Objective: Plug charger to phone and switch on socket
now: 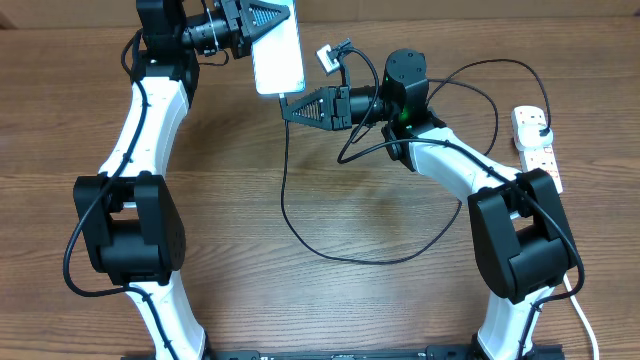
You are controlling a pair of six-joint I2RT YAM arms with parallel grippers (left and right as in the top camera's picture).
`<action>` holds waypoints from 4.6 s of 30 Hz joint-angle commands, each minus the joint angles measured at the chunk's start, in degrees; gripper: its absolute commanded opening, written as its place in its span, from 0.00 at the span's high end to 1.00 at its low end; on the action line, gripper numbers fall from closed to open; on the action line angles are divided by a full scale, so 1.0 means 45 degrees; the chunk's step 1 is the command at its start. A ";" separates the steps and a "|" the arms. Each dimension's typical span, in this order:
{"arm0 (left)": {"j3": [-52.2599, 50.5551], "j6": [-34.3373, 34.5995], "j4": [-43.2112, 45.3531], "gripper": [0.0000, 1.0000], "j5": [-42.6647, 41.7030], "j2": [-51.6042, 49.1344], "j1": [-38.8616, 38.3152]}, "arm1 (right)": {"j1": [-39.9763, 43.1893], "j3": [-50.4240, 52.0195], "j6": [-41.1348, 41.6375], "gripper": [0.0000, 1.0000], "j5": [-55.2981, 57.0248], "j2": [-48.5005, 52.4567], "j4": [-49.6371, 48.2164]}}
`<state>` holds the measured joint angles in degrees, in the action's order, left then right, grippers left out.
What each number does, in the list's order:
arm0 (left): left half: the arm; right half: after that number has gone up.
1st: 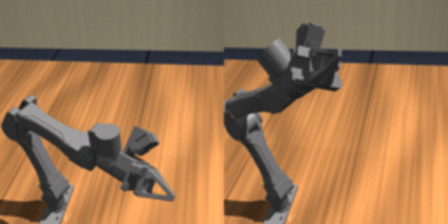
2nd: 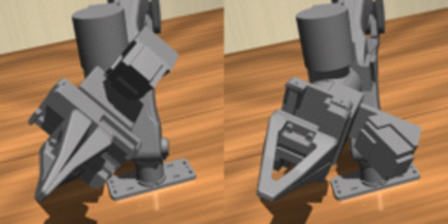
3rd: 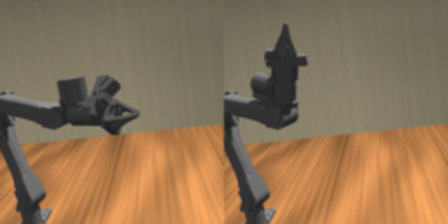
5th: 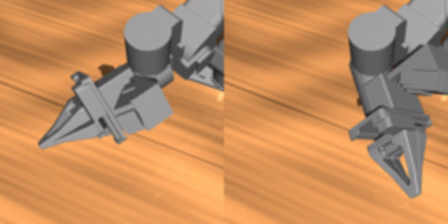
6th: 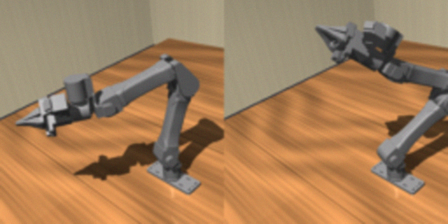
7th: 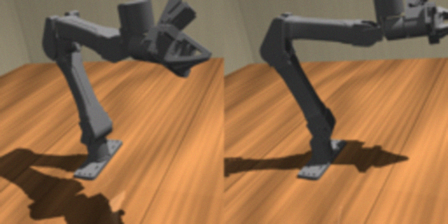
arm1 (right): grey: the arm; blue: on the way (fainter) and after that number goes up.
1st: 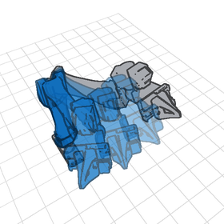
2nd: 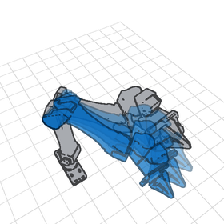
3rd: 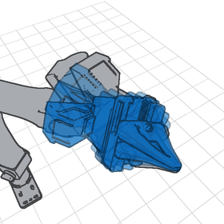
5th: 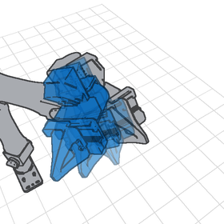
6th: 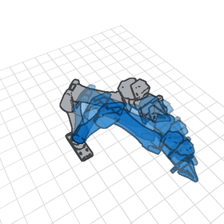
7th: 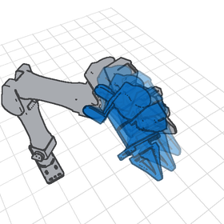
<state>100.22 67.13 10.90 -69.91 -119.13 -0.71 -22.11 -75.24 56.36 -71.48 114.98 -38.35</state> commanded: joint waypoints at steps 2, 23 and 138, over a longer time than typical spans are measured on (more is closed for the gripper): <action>0.0335 -0.0165 0.0107 0.96 -0.0661 0.0481 0.0000 | 0.0097 -0.0214 0.0199 0.96 0.0544 0.0053 -0.0015; 0.0335 -0.1161 0.0010 0.96 -0.0665 0.0481 -0.0389 | 0.0092 -0.0214 0.1103 0.96 0.1472 0.0053 -0.0010; 0.0155 -0.5882 -0.6805 0.96 0.6737 -0.3886 -0.3444 | 0.3929 -0.0223 -0.7315 0.00 1.0982 -0.2696 1.5698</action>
<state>100.55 40.16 -20.75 -43.77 -136.68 -16.16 -4.84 -75.68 24.16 -22.46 105.06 32.14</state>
